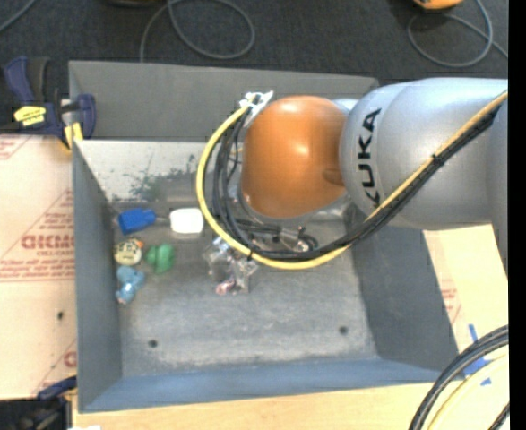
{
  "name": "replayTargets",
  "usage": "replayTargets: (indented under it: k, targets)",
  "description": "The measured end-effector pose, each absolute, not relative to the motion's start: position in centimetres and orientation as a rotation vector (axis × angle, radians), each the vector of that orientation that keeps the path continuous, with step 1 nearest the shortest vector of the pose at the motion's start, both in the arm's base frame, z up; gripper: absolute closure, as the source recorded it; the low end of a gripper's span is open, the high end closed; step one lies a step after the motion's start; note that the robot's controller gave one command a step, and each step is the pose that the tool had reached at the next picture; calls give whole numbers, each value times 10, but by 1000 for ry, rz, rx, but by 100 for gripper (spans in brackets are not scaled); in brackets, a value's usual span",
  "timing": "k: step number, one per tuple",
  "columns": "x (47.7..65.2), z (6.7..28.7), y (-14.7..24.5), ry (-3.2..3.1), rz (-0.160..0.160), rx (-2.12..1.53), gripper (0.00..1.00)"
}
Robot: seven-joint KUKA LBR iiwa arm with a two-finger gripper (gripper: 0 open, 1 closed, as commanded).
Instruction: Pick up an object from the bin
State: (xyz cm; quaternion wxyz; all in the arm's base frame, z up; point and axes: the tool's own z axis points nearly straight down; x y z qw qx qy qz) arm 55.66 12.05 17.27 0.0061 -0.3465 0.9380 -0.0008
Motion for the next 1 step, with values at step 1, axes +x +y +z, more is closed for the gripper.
replayTargets:
  k: [1]
  targets:
    - [557,173,120,2936,-2,-1083,100]
